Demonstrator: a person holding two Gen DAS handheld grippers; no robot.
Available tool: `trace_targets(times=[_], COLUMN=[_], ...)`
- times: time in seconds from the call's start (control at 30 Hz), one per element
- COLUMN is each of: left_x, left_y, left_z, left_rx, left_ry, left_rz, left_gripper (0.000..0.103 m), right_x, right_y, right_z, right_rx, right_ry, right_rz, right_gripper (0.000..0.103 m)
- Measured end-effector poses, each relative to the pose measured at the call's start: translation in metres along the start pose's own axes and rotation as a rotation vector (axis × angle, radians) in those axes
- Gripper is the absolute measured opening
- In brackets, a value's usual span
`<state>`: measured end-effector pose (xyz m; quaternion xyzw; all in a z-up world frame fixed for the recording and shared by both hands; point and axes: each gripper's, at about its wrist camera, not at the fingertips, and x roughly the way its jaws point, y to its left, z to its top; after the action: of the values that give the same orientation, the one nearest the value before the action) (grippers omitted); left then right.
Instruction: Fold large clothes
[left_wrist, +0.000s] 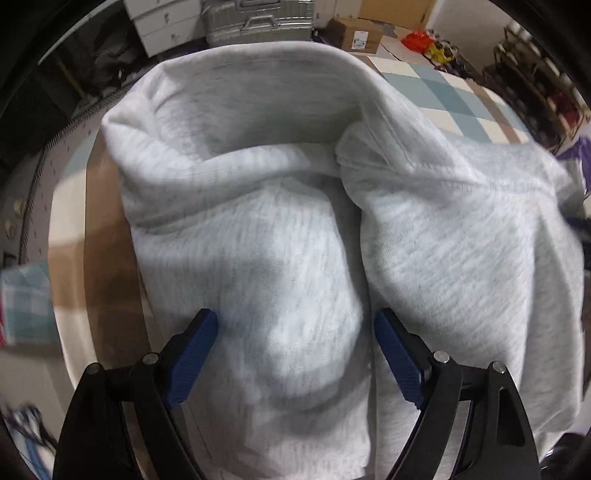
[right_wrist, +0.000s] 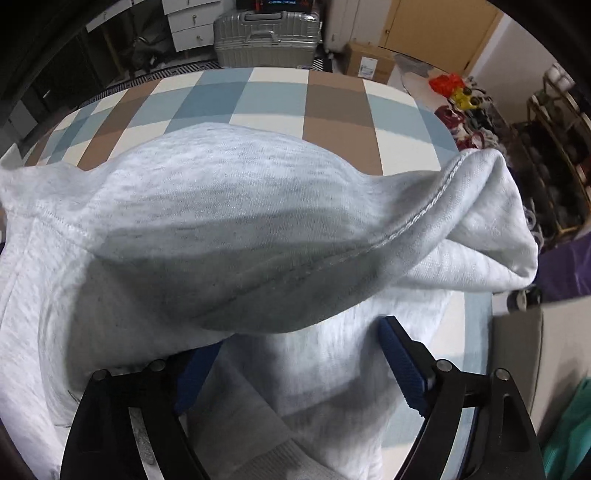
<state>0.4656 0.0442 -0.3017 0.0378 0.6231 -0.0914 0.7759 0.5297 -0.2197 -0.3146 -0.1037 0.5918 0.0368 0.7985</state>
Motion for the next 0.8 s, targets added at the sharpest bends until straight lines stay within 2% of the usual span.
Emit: trace_targets(times=[0.23, 0.3, 0.33, 0.37, 0.4, 0.43, 0.47, 0.57, 0.6, 0.63, 0.67, 0.7, 0.73, 0.77, 0.8], left_x=[0.011, 0.014, 0.013, 0.01, 0.002, -0.006, -0.018, -0.055, -0.073, -0.083, -0.091, -0.09, -0.082, -0.07, -0.056], left_y=[0.01, 0.015, 0.017, 0.019, 0.022, 0.022, 0.022, 0.002, -0.009, -0.02, -0.03, -0.041, -0.052, -0.059, -0.066], left_z=[0.044, 0.058, 0.063, 0.06, 0.061, 0.052, 0.045, 0.021, 0.002, -0.013, -0.031, -0.043, -0.053, -0.06, -0.069], left_rx=[0.017, -0.001, -0.022, -0.043, -0.071, -0.083, -0.096, -0.065, -0.035, -0.007, 0.035, 0.085, 0.121, 0.149, 0.158], left_ry=[-0.024, -0.037, -0.051, -0.063, -0.087, -0.111, -0.145, -0.241, -0.283, -0.299, -0.314, -0.299, -0.258, -0.208, -0.17], left_rz=[0.011, 0.011, 0.007, -0.002, -0.028, -0.051, -0.081, -0.136, -0.174, -0.21, -0.28, -0.367, -0.397, -0.386, -0.345], left_gripper=[0.084, 0.084, 0.084, 0.084, 0.081, 0.078, 0.076, 0.076, 0.076, 0.076, 0.076, 0.076, 0.076, 0.073, 0.056], right_x=[0.017, 0.024, 0.024, 0.021, 0.015, 0.009, -0.002, -0.05, -0.067, -0.084, -0.1, -0.112, -0.124, -0.129, -0.13], right_y=[-0.01, -0.012, -0.012, -0.011, -0.009, -0.008, -0.007, -0.013, -0.015, -0.014, -0.008, 0.006, 0.028, 0.044, 0.066], right_z=[0.039, 0.051, 0.057, 0.062, 0.065, 0.066, 0.062, 0.035, 0.025, 0.013, 0.002, -0.008, -0.023, -0.03, -0.04], right_rx=[-0.032, -0.022, -0.021, -0.032, -0.041, -0.036, -0.02, 0.078, 0.127, 0.172, 0.173, 0.142, 0.081, 0.041, -0.013], right_ry=[-0.075, -0.091, -0.108, -0.129, -0.149, -0.162, -0.183, -0.292, -0.327, -0.366, -0.389, -0.406, -0.437, -0.442, -0.435], right_rz=[-0.028, -0.038, -0.059, -0.067, -0.056, -0.047, -0.03, 0.045, 0.086, 0.167, 0.251, 0.296, 0.321, 0.316, 0.309], right_gripper=[0.103, 0.102, 0.098, 0.082, 0.073, 0.059, 0.052, 0.042, 0.038, 0.037, 0.037, 0.037, 0.037, 0.037, 0.037])
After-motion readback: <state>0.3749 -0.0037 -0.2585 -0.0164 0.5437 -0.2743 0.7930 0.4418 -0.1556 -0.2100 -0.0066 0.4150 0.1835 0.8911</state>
